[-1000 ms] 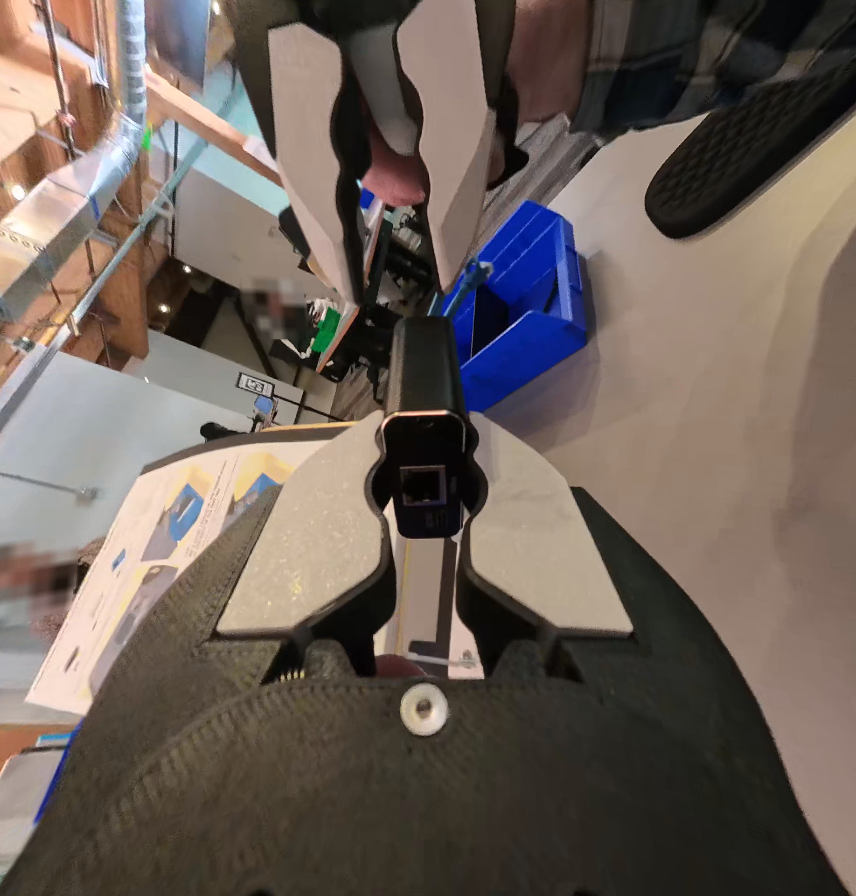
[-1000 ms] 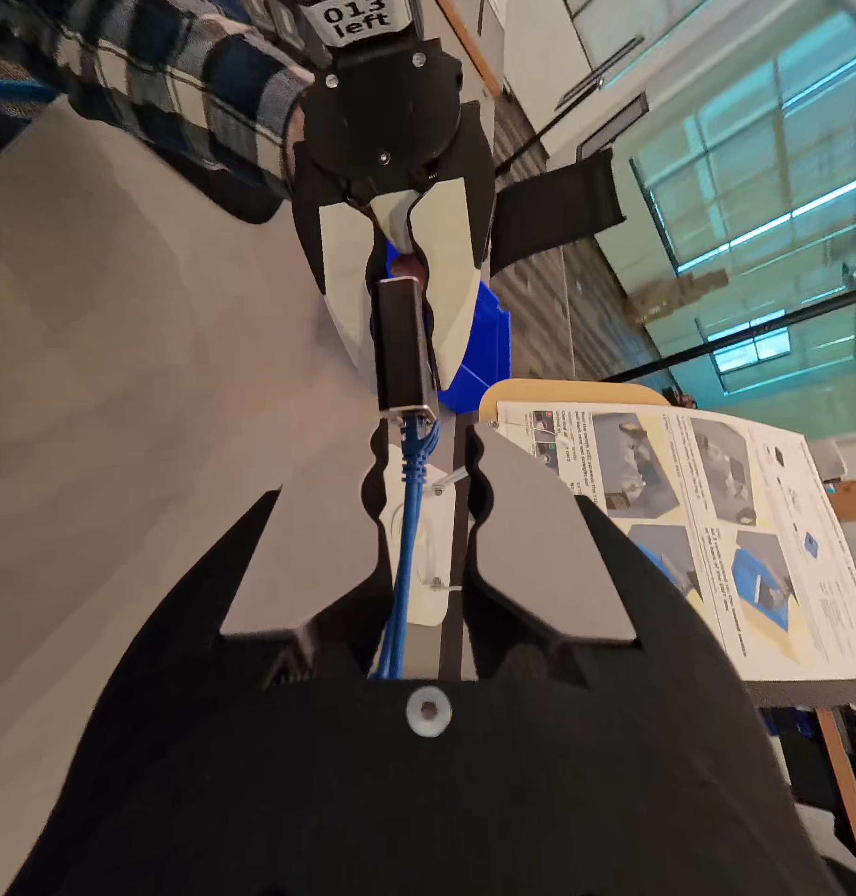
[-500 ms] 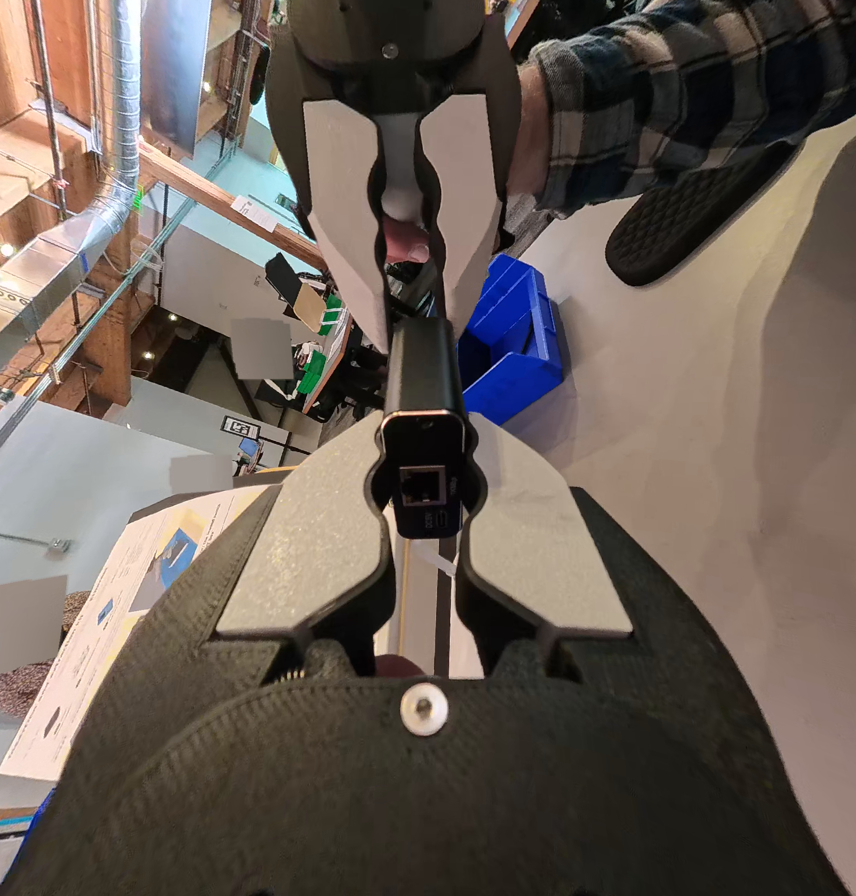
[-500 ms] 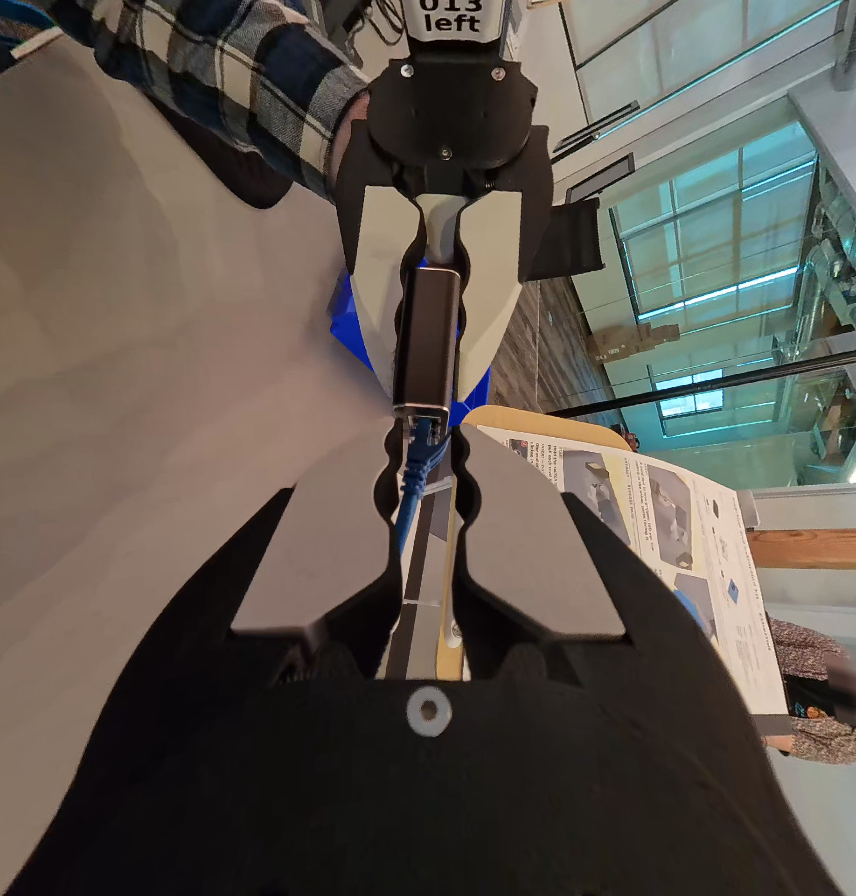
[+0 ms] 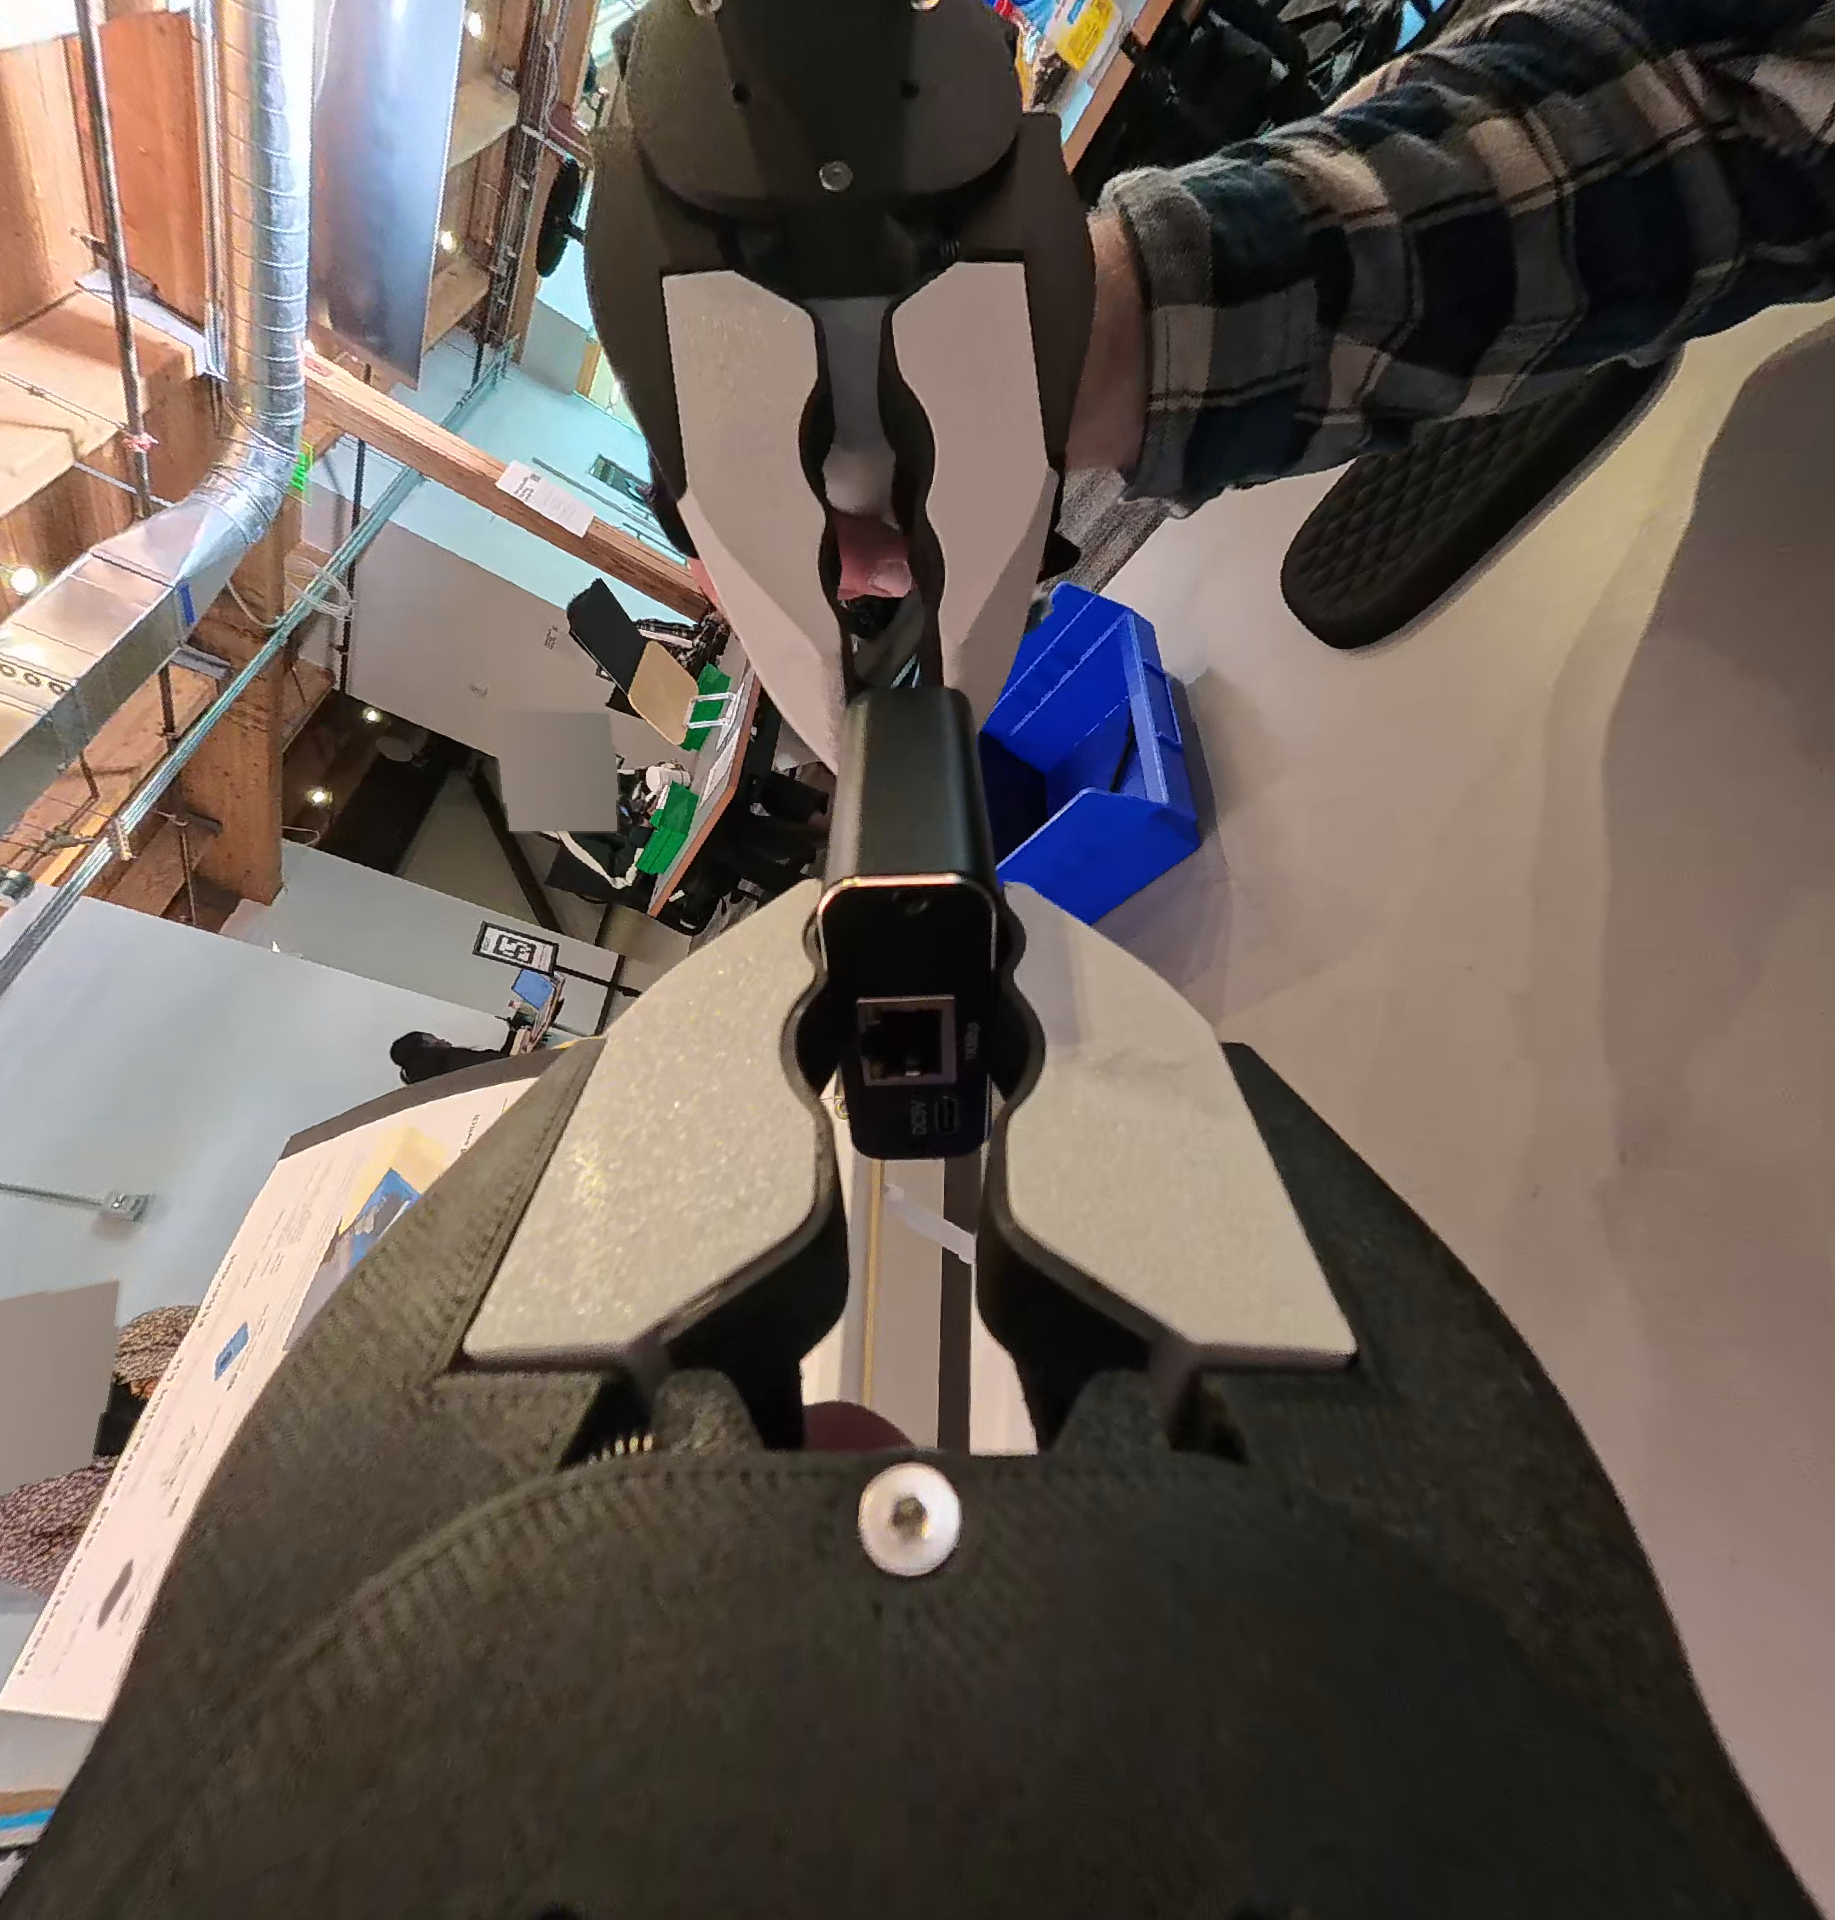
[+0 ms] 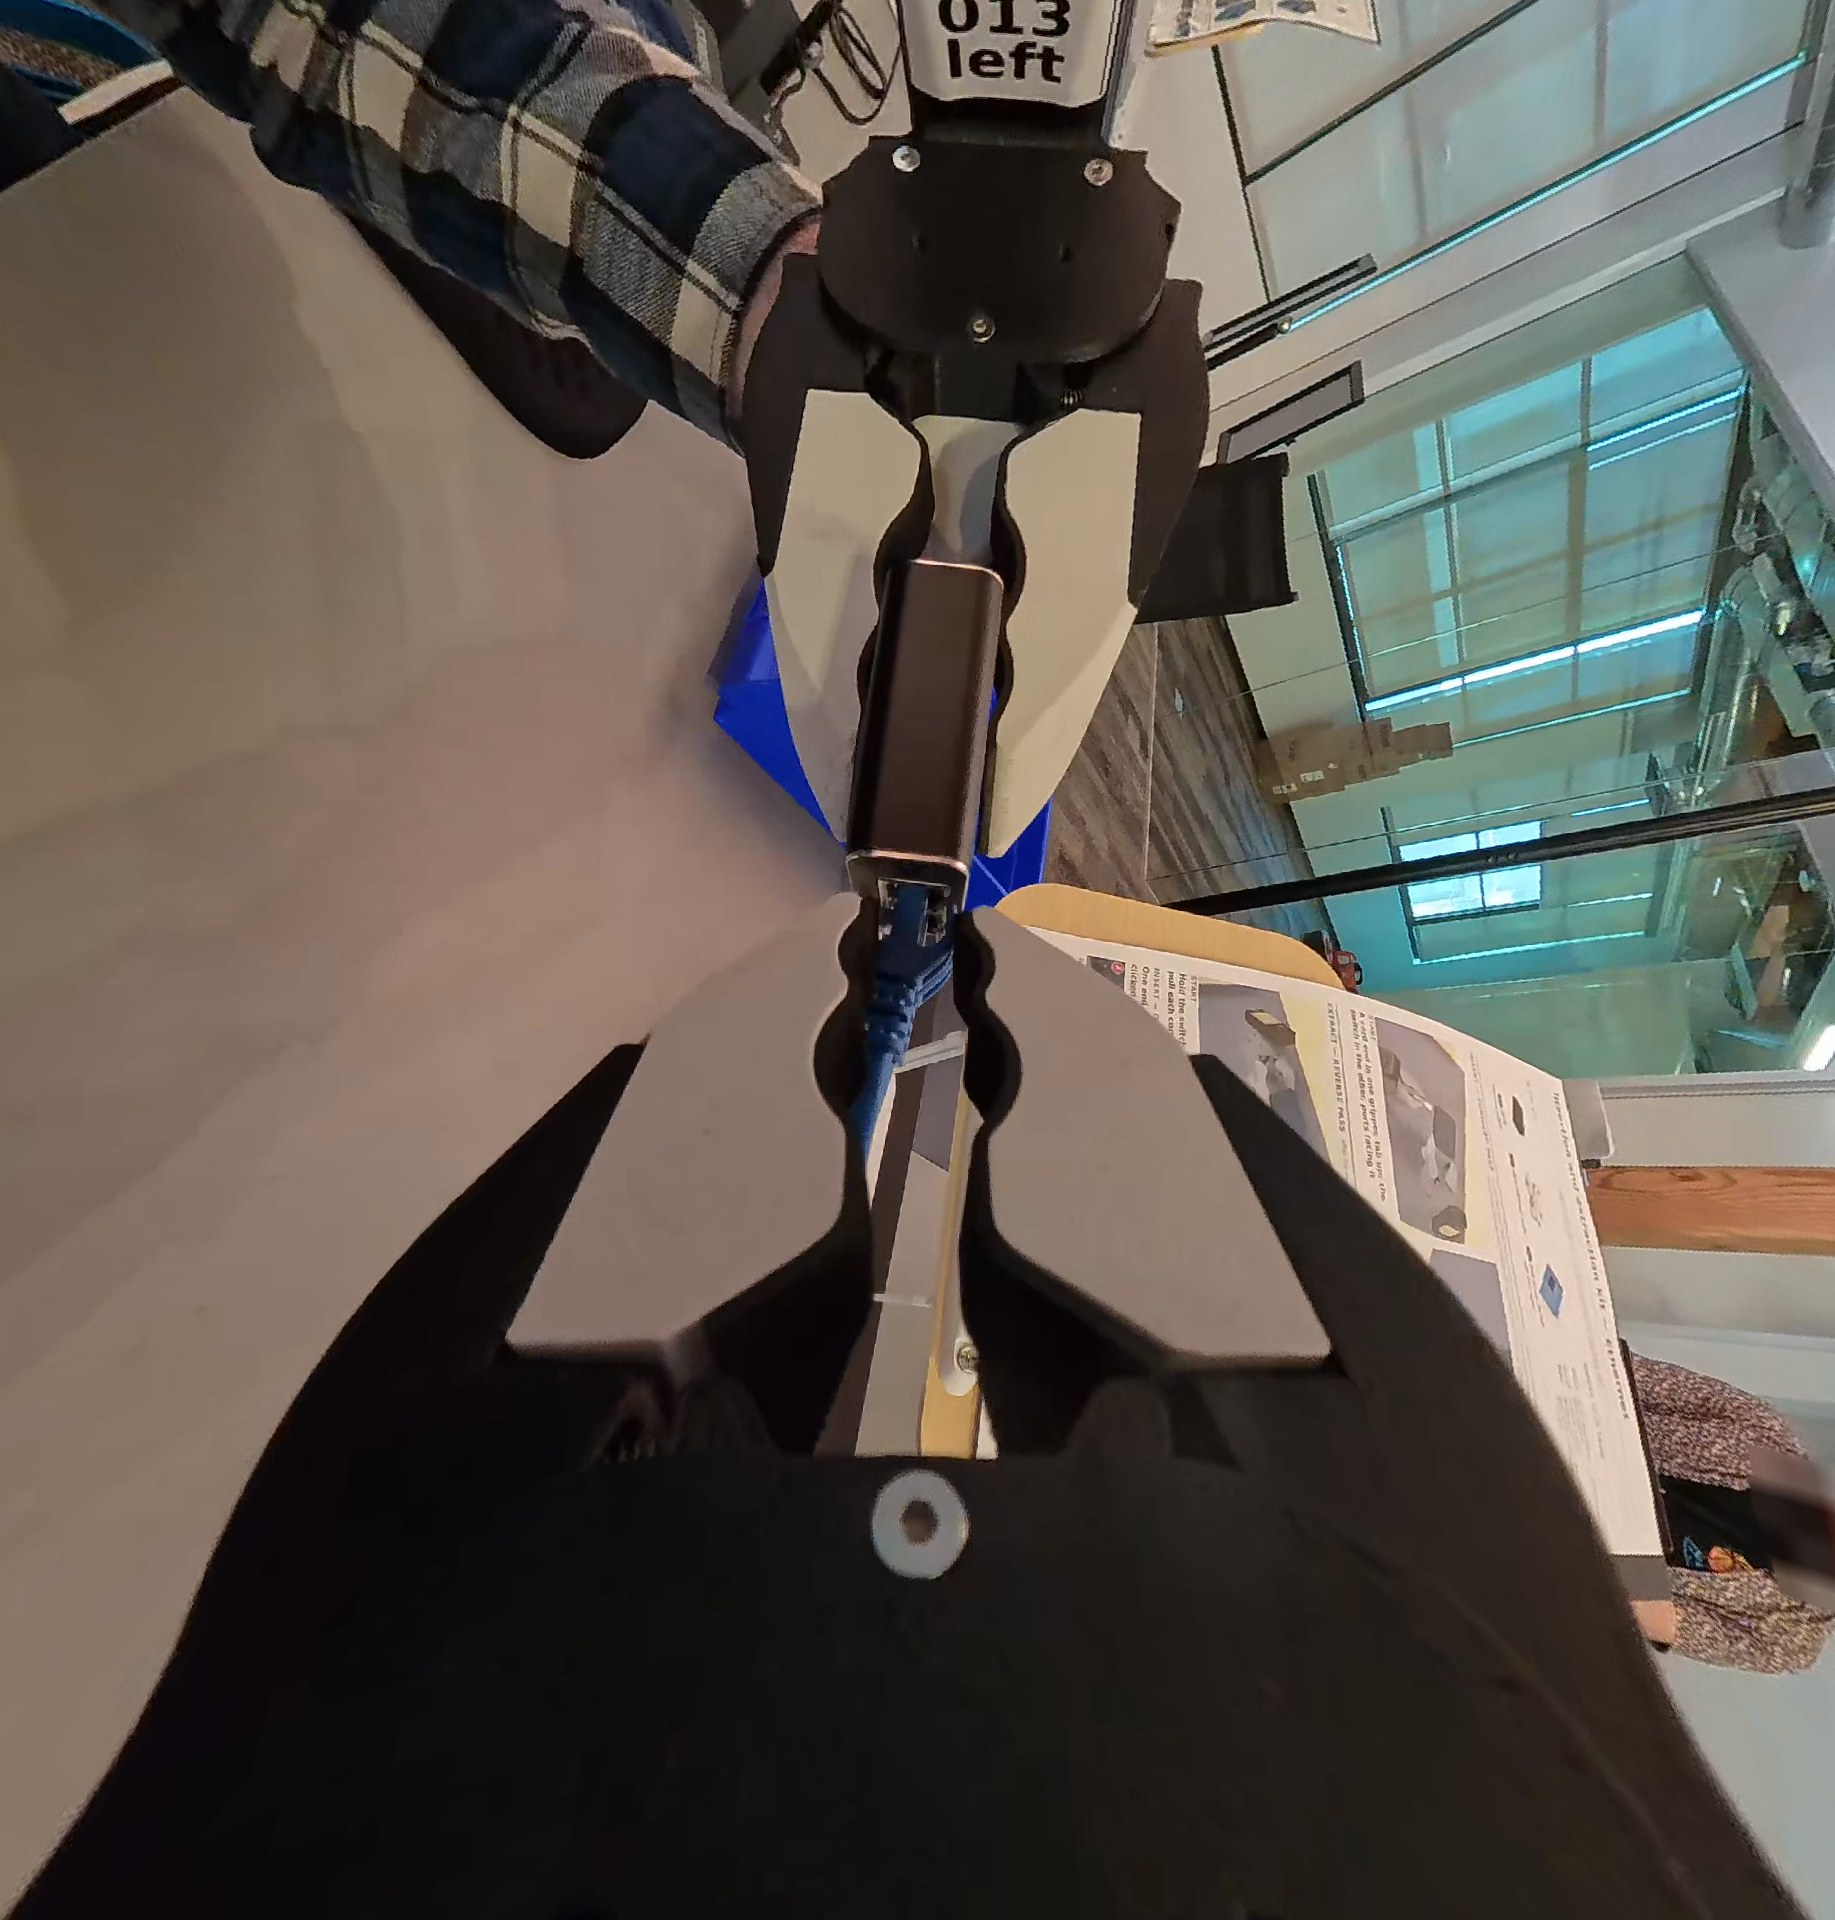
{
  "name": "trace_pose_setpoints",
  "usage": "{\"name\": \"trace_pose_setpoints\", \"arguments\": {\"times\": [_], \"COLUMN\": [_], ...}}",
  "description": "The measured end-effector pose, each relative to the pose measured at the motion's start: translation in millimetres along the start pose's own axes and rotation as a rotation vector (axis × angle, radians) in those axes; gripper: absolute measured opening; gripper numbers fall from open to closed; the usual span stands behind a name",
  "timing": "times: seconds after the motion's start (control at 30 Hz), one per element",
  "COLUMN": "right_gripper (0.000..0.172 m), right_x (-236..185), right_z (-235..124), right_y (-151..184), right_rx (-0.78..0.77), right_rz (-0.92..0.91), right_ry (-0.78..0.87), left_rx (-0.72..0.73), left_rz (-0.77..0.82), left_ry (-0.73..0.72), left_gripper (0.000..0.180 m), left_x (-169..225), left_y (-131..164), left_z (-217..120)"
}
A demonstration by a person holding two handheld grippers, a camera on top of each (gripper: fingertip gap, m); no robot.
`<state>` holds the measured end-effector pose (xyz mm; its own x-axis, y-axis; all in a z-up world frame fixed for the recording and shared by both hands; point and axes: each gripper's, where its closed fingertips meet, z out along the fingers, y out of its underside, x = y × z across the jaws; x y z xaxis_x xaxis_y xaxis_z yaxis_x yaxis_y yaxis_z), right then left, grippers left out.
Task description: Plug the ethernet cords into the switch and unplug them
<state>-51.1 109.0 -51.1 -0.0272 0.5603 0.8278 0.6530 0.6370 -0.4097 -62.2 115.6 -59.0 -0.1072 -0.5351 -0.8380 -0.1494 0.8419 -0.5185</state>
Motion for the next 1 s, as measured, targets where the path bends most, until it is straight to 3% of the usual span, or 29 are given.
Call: {"name": "trace_pose_setpoints", "arguments": {"times": [0.57,1.0], "right_gripper": [0.01,0.01], "right_x": [-13,-14], "right_z": [2,-1], "right_y": [8,14], "right_rx": [-0.116,-0.17], "right_rz": [0.017,0.003], "right_ry": [-0.075,-0.038], "left_rx": [-0.031,-0.061], "left_rz": [-0.029,-0.057], "left_ry": [0.055,0.048], "left_gripper": [0.025,0.025], "left_x": [10,11], "left_y": [6,8], "left_z": [6,10]}}
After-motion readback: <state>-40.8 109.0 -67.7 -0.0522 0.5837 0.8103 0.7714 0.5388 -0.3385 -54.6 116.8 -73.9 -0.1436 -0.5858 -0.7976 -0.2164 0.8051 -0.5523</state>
